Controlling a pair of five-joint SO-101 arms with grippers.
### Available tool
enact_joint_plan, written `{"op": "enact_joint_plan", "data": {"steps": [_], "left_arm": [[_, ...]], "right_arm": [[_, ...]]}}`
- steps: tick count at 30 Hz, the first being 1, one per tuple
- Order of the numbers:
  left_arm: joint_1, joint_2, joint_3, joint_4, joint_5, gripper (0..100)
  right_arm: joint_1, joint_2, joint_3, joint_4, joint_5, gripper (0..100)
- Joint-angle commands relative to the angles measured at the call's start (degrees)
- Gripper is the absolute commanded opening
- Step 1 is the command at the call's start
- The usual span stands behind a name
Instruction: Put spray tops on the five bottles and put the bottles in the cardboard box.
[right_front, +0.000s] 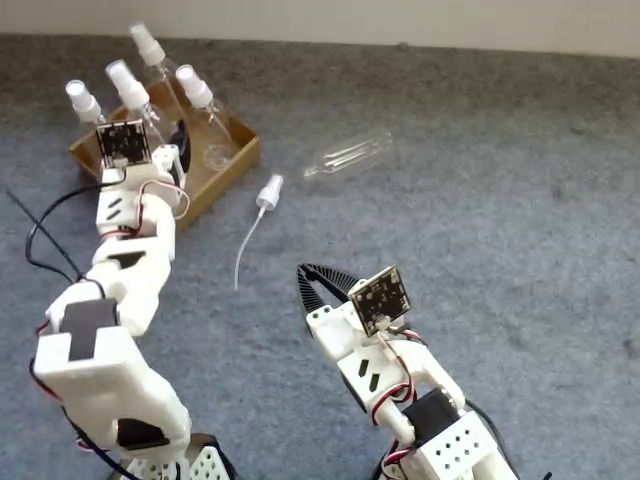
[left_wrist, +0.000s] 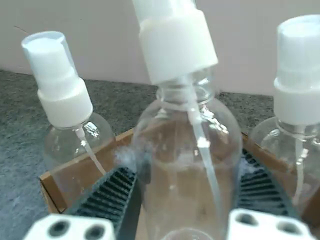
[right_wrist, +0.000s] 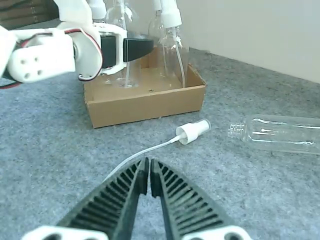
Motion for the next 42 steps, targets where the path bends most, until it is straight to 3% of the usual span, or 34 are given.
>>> {"op": "enact_joint_plan", "data": {"steps": [1, 5, 10, 16, 38, 42], "left_arm": [[-0.48, 3.03, -8.04, -1.93, -0.53, 16], [-0.48, 7.16, -12.09, -2.46, -0.53, 16], [-0.40, 11.38, -13.23, -9.76, -0.62, 16], [-0.31, 15.60, -16.22, -9.93, -6.68, 15], [-0.48, 21.93, -20.18, -10.02, -6.68, 16], [-0.48, 21.93, -19.82, -9.76, -6.59, 24]], "right_arm": [[0.04, -0.22, 10.15, 0.13, -0.09, 0.8], [0.04, -0.22, 10.15, 0.13, -0.09, 0.8], [0.04, -0.22, 10.15, 0.13, -0.09, 0.8], [0.04, -0.22, 10.15, 0.13, -0.09, 0.8], [0.04, -0.22, 10.15, 0.13, -0.09, 0.8], [0.04, -0.13, 10.15, 0.13, -0.09, 0.8]]}}
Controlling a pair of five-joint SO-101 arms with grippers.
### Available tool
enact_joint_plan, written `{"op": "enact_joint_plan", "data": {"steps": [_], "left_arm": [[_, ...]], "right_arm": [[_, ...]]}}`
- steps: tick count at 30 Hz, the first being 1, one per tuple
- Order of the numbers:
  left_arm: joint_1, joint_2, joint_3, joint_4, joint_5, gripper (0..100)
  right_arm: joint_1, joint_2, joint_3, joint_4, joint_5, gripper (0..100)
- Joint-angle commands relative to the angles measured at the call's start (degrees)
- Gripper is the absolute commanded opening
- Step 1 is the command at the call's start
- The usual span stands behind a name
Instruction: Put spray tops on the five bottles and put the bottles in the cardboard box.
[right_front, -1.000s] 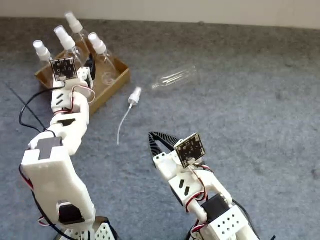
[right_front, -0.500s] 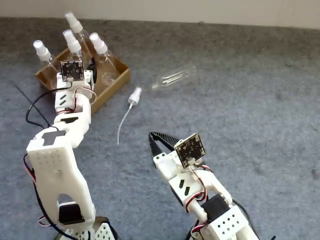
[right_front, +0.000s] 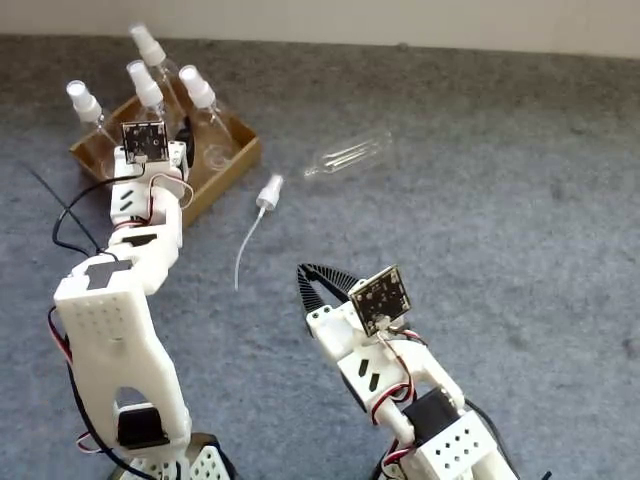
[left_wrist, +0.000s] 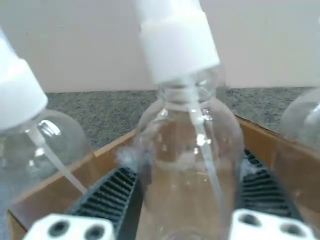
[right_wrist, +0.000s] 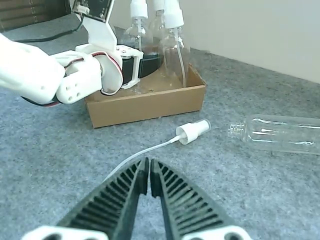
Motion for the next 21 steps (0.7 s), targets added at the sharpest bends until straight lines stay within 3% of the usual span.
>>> {"op": "enact_joint_plan", "data": {"steps": [1, 21], "left_arm": [[-0.48, -0.92, -1.27, -1.67, -0.18, 26], [-2.59, -1.45, 2.33, -1.76, -0.26, 27]], "right_arm": [[0.04, -0.13, 10.15, 0.13, -0.09, 0.8], [0.04, -0.13, 10.15, 0.22, 0.09, 0.8]]}}
